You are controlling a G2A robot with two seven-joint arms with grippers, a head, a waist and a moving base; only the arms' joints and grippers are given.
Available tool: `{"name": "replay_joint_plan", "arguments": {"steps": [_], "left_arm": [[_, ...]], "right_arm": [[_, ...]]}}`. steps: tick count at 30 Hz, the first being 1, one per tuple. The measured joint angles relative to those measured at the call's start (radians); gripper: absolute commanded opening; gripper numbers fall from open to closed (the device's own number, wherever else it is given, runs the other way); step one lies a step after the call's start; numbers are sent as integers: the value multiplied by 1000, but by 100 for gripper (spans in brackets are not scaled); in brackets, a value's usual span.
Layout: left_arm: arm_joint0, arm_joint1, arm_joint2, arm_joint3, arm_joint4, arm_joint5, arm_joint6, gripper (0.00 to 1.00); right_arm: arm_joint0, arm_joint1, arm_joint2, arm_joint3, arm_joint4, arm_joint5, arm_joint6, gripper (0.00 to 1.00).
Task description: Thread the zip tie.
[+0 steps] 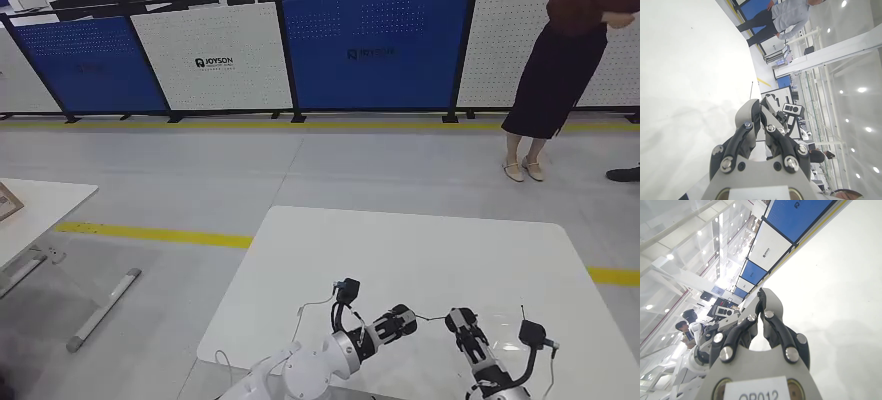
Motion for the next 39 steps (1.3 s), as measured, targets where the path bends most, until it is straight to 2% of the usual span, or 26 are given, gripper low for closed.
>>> {"name": "replay_joint_plan", "arguments": {"steps": [3,6,10,23,33,36,39], "left_arm": [[-2,-1,3,-1,5,10,1,0],[-2,-2,4,-2,5,14,-2,12],[-1,-3,4,-4,8,16,-3,16],[5,-5,6,-10,23,29,-8,19],[-7,-11,21,-3,28,49,-8,18],[-12,-13,24,-2,26,53,-8,14],[-15,-15,26,1,22,56,-7,4]], "right_arm": [[1,-2,-5,0,-8,5,-5,0],[2,-3,-6,1,-9,6,-5,0],[1,-4,-5,1,-13,9,-5,0],[-2,-8,-13,-5,-40,15,-12,0],[-7,-11,-16,-12,-55,12,-17,0],[-8,-11,-15,-12,-58,9,-17,0],[-9,-12,-15,-11,-62,6,-17,0]]}}
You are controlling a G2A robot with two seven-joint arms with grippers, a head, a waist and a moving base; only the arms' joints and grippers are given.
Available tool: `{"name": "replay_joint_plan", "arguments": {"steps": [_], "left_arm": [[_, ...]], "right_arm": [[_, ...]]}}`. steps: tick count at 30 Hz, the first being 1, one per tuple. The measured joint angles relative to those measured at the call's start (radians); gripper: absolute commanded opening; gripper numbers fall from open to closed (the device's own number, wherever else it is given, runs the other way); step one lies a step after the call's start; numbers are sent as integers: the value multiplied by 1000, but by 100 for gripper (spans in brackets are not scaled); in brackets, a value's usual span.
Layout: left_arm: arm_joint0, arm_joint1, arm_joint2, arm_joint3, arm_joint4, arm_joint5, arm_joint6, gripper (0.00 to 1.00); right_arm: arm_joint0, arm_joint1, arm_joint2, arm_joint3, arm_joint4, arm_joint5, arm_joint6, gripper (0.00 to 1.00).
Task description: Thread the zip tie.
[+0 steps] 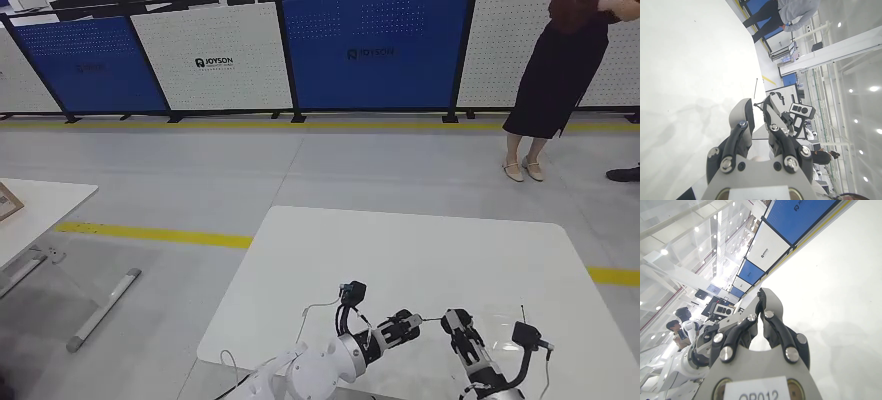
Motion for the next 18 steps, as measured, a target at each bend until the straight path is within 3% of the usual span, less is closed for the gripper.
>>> {"name": "replay_joint_plan", "arguments": {"steps": [1,18], "left_arm": [[-1,-1,0,1,-1,1,0,0],[-8,-6,6,3,-8,-8,-21,0]], "right_arm": [[0,0,0,0,-1,-1,0,0],[6,-3,1,8,2,-9,22,0]]}}
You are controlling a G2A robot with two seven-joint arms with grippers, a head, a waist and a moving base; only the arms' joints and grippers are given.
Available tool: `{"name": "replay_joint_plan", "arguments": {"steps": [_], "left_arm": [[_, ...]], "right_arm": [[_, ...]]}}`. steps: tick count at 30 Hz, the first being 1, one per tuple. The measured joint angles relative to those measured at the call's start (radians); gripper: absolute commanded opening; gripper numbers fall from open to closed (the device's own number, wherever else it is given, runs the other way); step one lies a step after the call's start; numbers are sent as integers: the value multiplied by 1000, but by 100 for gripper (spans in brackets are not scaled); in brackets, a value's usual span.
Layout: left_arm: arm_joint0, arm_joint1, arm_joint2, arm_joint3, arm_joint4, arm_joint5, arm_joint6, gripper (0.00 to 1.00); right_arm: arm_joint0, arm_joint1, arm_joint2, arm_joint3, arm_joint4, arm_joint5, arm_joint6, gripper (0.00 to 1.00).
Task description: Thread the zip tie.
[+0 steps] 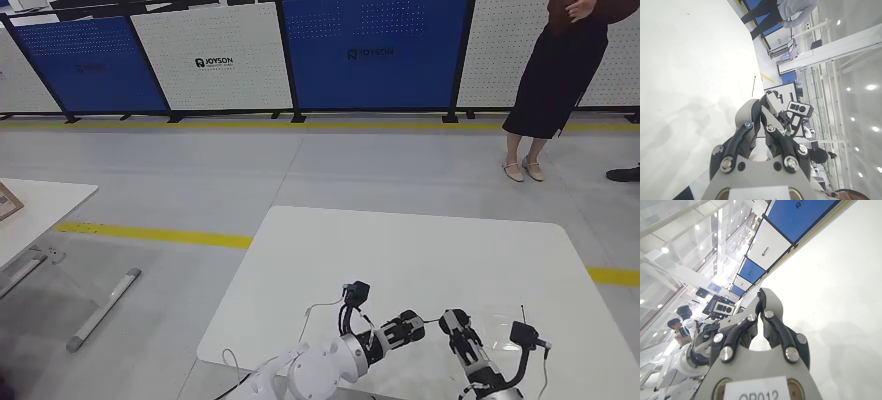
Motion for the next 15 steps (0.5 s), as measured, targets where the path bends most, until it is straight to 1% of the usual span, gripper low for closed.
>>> {"name": "replay_joint_plan", "arguments": {"steps": [9,15], "left_arm": [[3,-1,0,-4,-2,-14,-10,0],[8,0,-9,-9,-4,-14,-1,0]], "right_arm": [[8,-1,-3,2,11,-6,37,0],[10,-2,0,3,30,-8,32,0]]}}
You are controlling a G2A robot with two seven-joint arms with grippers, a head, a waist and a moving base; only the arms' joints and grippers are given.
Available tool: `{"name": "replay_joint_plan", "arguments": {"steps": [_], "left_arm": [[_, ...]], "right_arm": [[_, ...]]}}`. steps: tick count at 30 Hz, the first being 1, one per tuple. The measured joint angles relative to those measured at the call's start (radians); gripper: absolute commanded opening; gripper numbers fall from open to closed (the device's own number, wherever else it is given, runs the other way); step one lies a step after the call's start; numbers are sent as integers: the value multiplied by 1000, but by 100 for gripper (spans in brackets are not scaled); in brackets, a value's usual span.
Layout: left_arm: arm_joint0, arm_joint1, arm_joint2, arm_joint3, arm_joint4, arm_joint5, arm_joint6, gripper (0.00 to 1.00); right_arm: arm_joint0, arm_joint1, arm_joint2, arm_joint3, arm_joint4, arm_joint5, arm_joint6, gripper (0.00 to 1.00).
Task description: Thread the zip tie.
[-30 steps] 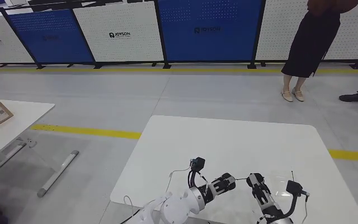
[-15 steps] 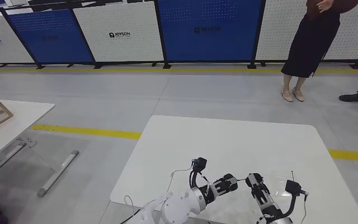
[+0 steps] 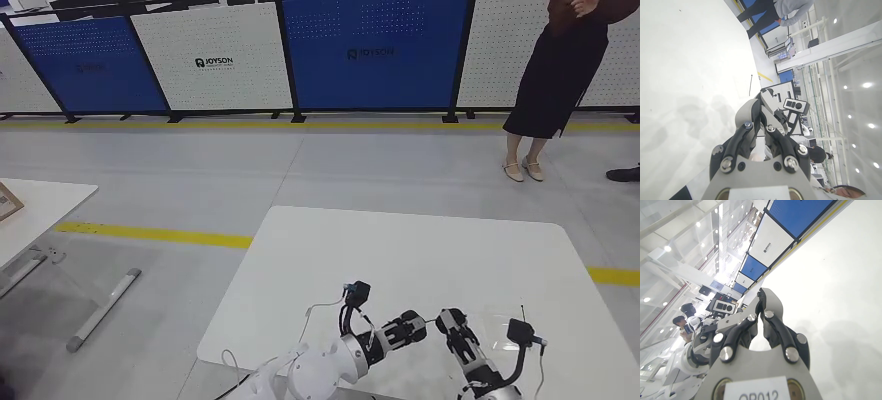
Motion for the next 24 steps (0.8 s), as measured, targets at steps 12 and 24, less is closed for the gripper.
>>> {"name": "replay_joint_plan", "arguments": {"steps": [12,24], "left_arm": [[4,-2,-6,-2,-3,13,11,0],[6,-5,-8,-3,-1,26,25,0]], "right_arm": [[1,0,-1,1,0,1,0,100],[3,-3,-2,-1,-3,4,-7,100]]}}
